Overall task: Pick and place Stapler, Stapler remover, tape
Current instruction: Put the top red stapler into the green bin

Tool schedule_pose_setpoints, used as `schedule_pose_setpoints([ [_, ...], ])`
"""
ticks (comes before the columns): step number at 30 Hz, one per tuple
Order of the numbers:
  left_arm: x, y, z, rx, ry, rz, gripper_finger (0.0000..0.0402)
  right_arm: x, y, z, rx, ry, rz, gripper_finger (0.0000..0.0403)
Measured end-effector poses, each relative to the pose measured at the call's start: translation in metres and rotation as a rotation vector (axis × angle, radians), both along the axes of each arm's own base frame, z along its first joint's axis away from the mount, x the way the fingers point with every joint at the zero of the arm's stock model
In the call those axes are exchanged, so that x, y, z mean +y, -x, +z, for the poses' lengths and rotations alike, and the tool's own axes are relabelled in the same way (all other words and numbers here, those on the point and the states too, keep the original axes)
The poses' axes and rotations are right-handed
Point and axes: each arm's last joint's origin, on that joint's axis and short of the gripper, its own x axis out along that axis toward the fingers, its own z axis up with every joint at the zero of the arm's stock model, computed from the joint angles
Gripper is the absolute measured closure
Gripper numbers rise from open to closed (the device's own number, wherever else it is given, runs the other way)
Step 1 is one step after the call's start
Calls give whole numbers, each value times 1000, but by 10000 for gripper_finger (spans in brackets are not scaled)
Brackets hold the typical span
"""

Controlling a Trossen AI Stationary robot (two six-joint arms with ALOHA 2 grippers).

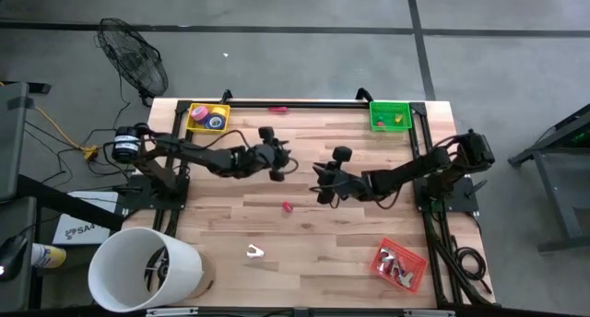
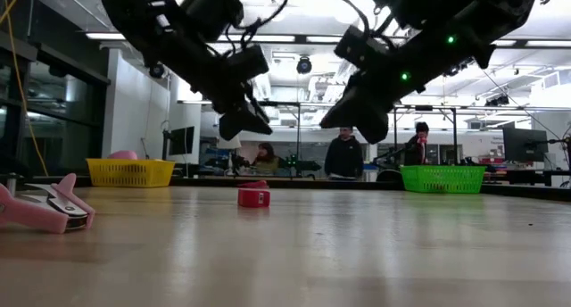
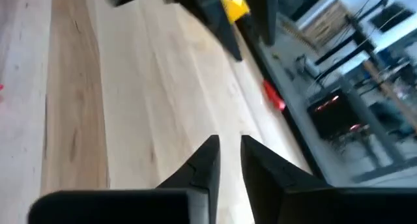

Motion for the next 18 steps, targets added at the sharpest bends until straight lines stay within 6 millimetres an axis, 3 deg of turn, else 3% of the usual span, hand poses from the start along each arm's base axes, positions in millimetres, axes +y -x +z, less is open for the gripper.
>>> schedule_pose_setpoints([
  [6,33,7,-2,-12,63,56,243,-13,2,-7,27,-104,-27,313],
  [14,80,20,-3,-35,143,49,156,-26,6,-15,108,-202,18,289],
  [18,104,28,2,-99,182,116,141,-31,6,-16,116,-231,28,289],
])
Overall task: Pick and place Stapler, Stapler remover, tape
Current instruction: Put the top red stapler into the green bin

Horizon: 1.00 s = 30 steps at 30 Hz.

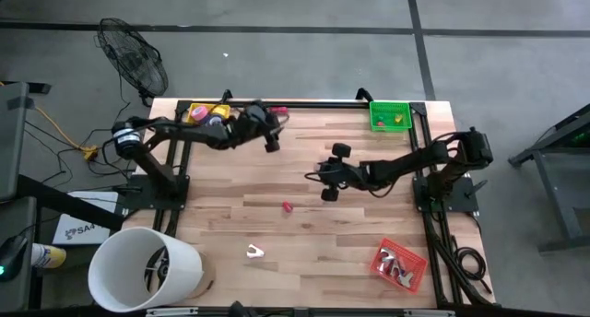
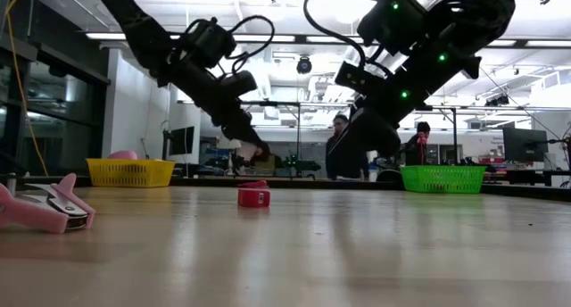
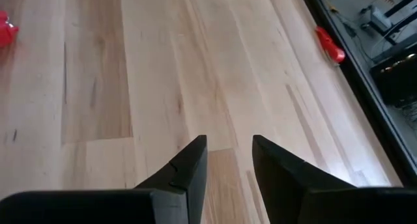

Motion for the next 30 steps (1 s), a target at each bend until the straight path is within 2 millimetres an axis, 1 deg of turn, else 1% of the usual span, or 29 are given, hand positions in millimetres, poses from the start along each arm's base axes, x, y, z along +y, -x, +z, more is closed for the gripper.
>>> schedule_pose_setpoints([
  [3,15,2,7,-77,68,36,145,-3,0,0,0,-7,-1,289],
  [5,22,0,8,-106,102,69,151,-3,0,0,0,-7,-2,289],
  [8,30,-9,3,-122,140,112,159,-3,0,0,-3,-10,-10,289],
  [10,34,-16,-4,-120,159,137,164,-4,0,0,-12,-24,-23,289],
  [14,46,-32,-18,-96,150,226,175,-7,2,-2,-13,-57,-62,289],
  [17,54,-42,-22,-122,161,294,192,-8,3,-3,-9,-78,-90,289],
  [20,59,-48,-22,-119,165,350,221,-8,5,-5,3,-94,-111,289],
  [23,62,-52,-20,-110,152,396,263,-8,6,-6,10,-104,-122,289],
  [26,63,-51,-21,-88,132,442,313,-8,6,-6,8,-106,-122,289],
  [29,64,-50,-22,-85,121,484,374,-8,6,-6,2,-115,-131,289],
  [30,64,-50,-22,-85,122,487,387,-7,6,-6,2,-117,-130,289],
])
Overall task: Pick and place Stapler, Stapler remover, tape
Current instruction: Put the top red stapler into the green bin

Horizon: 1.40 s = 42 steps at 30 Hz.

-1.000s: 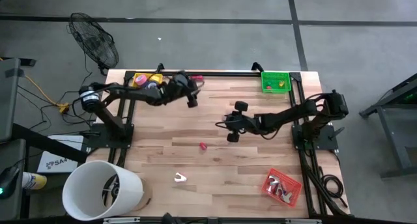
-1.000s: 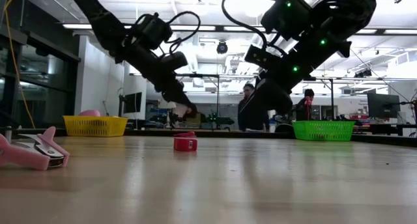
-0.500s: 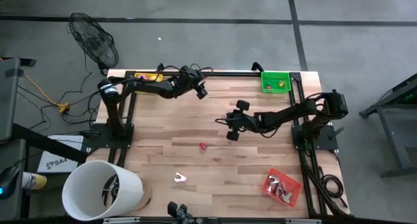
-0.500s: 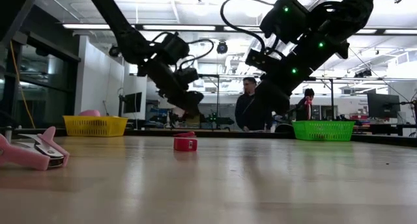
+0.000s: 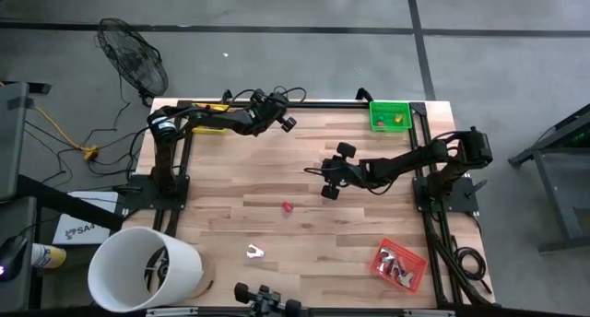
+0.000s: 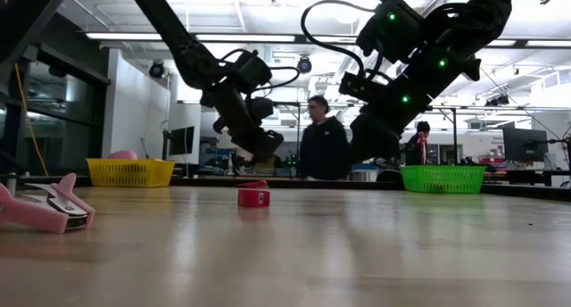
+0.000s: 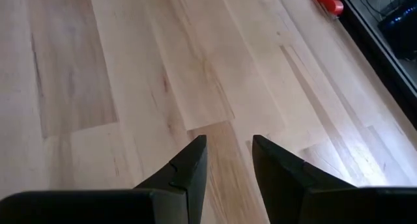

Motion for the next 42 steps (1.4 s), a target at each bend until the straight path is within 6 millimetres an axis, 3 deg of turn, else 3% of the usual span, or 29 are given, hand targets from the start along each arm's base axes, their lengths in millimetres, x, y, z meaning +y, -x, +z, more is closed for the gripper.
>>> schedule_pose_setpoints([
  [18,41,31,-6,-217,224,95,401,1,0,0,-13,-28,-11,289],
  [25,45,39,-10,-189,275,122,401,1,0,0,-14,-28,-11,289],
  [33,54,37,-38,-213,334,118,401,1,0,0,-15,-37,-3,289],
  [42,58,27,-30,-231,301,72,401,2,1,-1,0,-42,8,289],
])
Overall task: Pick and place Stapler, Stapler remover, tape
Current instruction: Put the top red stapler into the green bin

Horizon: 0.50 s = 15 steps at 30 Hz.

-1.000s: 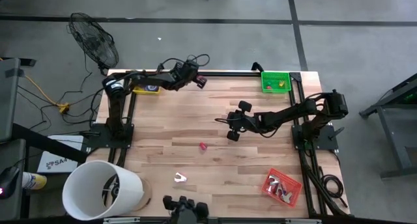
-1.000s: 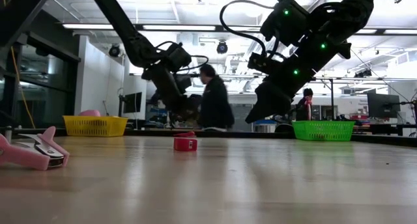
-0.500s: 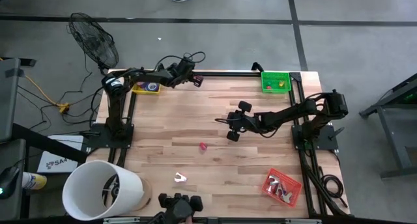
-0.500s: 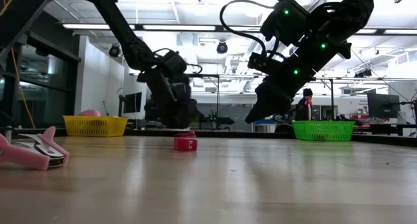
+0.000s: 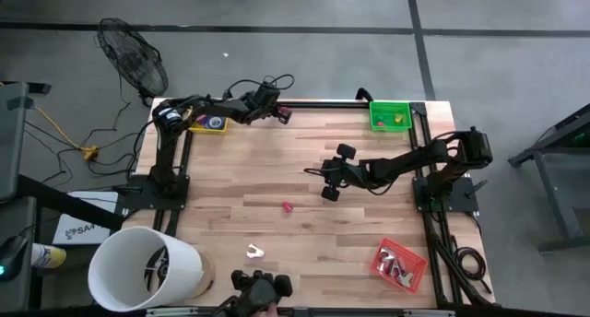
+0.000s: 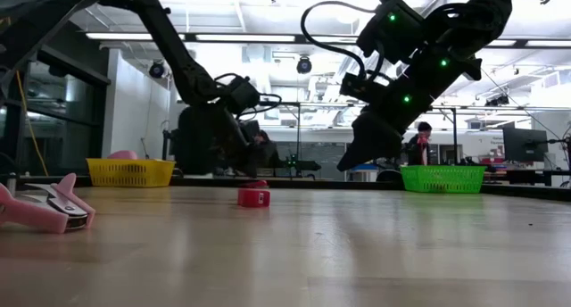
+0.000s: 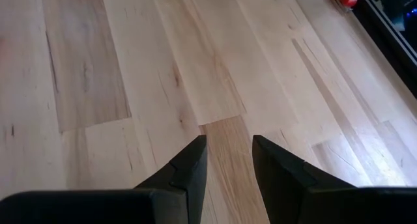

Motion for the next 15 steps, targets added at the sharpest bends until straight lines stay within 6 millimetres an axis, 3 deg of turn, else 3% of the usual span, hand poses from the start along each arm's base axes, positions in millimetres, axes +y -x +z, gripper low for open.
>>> schedule_pose_setpoints([
  [15,3,-5,-2,106,48,-78,401,0,0,0,4,-4,9,289],
])
